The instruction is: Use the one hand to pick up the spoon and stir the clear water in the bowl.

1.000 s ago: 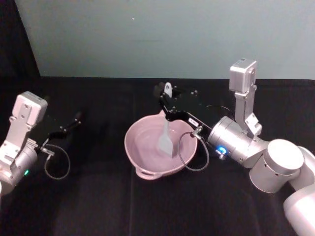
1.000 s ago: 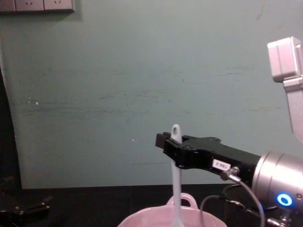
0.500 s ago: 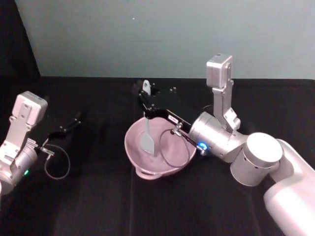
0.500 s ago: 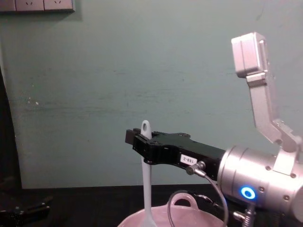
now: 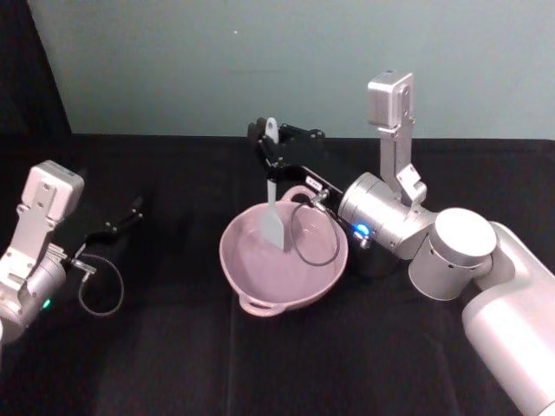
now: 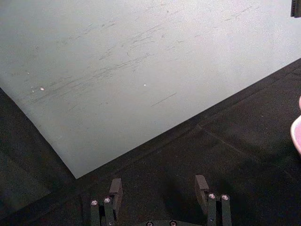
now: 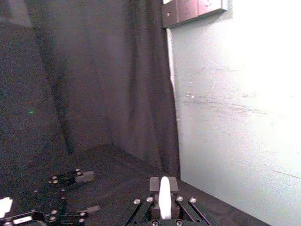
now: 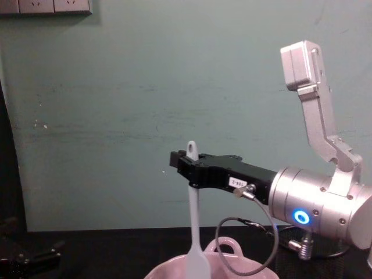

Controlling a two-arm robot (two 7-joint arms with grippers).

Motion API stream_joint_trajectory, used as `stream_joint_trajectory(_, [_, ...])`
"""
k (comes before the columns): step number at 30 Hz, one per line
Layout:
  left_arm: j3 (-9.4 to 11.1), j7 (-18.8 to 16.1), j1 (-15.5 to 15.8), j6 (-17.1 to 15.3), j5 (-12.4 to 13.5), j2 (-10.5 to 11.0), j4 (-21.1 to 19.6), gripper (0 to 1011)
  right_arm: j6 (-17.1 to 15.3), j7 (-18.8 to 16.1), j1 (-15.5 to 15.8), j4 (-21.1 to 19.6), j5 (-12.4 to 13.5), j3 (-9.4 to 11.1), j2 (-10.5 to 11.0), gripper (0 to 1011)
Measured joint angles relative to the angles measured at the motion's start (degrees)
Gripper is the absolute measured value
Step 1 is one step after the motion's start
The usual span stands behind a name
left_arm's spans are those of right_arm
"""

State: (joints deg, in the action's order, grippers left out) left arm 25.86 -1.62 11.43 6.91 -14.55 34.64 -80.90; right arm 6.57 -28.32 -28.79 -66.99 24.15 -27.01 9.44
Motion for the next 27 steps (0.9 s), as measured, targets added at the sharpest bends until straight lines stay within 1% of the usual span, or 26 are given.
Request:
stream_joint_trajectory(7, [0.00, 0.00, 0.00, 0.00, 0.00, 0.00, 0.00, 1011, 0.13, 0.72, 0.00, 0.41, 0.01, 1.55, 0.85, 111])
stream_joint_trajectory(12, [0.00, 0.00, 0.00, 0.00, 0.00, 0.00, 0.00, 1011, 0.11, 0.84, 1.38, -1.27, 0.16, 2.50, 1.97, 111])
stream_joint_trajectory(19, [0.00, 0.00, 0.00, 0.00, 0.00, 0.00, 0.00, 1011, 0.04, 0.77, 2.64, -2.86, 0.30, 2.57, 2.29, 111])
stream_joint_trajectory(27, [0.00, 0.00, 0.00, 0.00, 0.00, 0.00, 0.00, 1011, -0.10, 0.42, 3.57, -4.58, 0.47, 1.96, 2.12, 111])
